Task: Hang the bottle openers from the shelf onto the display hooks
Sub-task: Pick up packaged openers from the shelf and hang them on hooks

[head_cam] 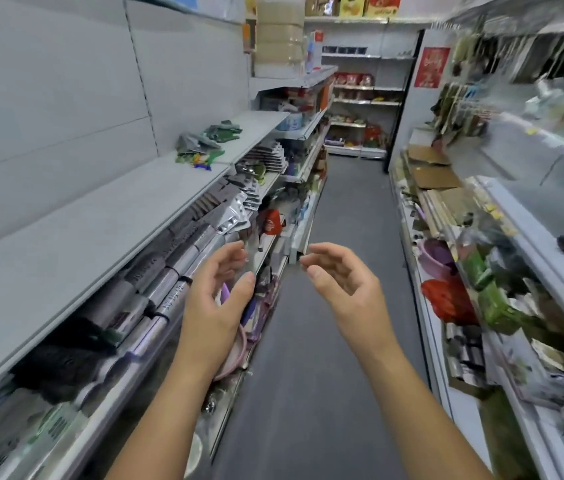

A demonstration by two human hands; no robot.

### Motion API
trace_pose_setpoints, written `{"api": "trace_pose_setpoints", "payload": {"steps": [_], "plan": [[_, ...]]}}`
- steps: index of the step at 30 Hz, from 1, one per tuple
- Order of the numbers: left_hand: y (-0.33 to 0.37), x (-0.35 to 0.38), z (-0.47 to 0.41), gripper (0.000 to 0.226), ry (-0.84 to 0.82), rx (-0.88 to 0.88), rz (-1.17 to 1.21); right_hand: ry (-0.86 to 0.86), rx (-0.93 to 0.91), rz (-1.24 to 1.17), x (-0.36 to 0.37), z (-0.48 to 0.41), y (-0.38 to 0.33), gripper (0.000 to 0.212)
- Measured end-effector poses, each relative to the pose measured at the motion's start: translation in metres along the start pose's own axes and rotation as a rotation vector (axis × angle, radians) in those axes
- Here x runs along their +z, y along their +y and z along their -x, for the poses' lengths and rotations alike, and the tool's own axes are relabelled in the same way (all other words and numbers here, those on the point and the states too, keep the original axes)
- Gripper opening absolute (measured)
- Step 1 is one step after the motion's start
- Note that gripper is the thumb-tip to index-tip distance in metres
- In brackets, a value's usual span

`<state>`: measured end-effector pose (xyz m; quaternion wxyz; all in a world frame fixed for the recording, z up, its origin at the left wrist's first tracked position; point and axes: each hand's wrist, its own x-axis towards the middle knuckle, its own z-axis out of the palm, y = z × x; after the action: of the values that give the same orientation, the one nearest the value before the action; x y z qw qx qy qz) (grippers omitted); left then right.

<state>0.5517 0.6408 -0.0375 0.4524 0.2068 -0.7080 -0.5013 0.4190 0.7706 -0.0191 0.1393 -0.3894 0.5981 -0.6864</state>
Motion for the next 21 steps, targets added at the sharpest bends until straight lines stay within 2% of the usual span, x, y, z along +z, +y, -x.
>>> {"api": "trace_pose_setpoints", "payload": {"steps": [6, 13, 17, 21], "plan": [[-0.045, 0.062, -0.097, 0.042, 0.063, 0.001, -0.048, -0.046, -0.046, -0.038, -0.032, -0.114, 0.054, 0.033], [-0.091, 0.143, -0.231, 0.041, 0.132, -0.052, -0.151, -0.137, 0.008, -0.09, -0.079, -0.284, 0.12, 0.026], [-0.114, 0.162, -0.3, 0.037, 0.195, -0.08, -0.203, -0.21, 0.027, -0.083, -0.08, -0.373, 0.148, 0.024], [-0.147, 0.165, -0.365, 0.046, 0.288, -0.087, -0.235, -0.29, 0.044, -0.1, -0.064, -0.448, 0.181, 0.026]]}}
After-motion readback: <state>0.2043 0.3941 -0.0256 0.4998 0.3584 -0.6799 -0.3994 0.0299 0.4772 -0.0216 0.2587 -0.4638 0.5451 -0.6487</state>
